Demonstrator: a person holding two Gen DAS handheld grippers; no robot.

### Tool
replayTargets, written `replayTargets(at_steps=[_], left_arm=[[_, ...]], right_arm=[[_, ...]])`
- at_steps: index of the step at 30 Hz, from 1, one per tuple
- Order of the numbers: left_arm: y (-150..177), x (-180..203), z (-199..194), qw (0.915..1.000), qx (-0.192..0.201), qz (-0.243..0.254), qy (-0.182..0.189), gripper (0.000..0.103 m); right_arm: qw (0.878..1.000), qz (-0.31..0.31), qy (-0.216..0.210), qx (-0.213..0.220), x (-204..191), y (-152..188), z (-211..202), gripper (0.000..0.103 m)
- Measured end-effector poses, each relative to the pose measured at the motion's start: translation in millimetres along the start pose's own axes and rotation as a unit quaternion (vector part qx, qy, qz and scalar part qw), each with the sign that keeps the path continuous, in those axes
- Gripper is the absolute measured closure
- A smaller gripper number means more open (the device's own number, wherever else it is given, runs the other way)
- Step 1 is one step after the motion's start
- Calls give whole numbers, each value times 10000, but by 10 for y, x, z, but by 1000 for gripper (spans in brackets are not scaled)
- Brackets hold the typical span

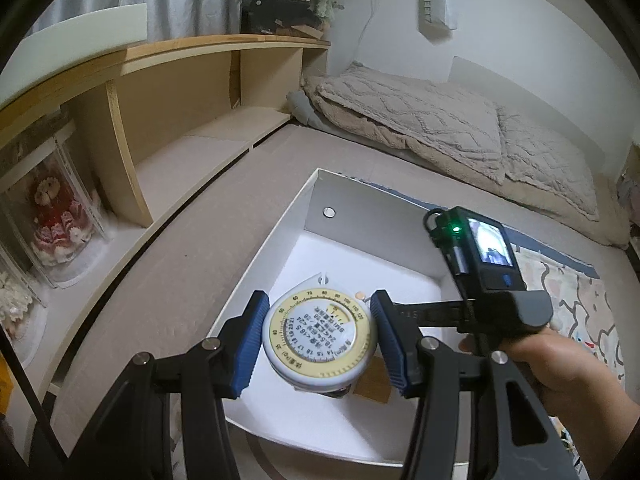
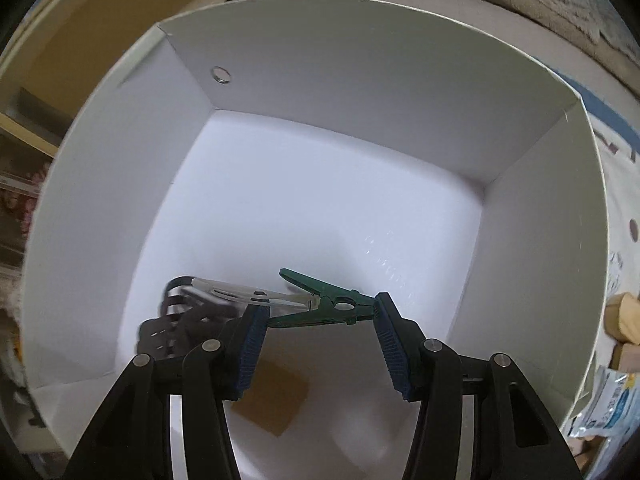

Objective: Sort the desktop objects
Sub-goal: 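Lower the clothespin into the white box and open the right tool, then lower the tape measure into the white box and open the left tool while the right tool withdraws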

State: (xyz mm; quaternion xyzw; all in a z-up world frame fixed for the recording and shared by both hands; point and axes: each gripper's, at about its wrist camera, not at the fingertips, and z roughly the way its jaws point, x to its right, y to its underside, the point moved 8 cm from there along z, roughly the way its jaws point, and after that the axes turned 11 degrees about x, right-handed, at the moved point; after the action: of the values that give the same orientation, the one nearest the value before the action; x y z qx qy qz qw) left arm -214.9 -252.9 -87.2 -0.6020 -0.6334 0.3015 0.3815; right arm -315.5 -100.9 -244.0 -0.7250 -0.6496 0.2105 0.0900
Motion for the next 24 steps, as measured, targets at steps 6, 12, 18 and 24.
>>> replayTargets(at_steps=[6,12,18,24], left_arm=[[26,-4,19,9999,-64,-48,61,50],[37,4,7,10000,-55,-16,71,50],[48,-20,1,10000,-66,-5,44,50],[33,-6,7,9999,-99,-112,34,50]], right_arm=[[9997,103,25,-233,3,76,117,49],[9990,186,-13,-397,-1,177,164,49],[9987,148,7,-488,-23,285,137,25],[9995,56,-221,-213,-122,324,-190,25]])
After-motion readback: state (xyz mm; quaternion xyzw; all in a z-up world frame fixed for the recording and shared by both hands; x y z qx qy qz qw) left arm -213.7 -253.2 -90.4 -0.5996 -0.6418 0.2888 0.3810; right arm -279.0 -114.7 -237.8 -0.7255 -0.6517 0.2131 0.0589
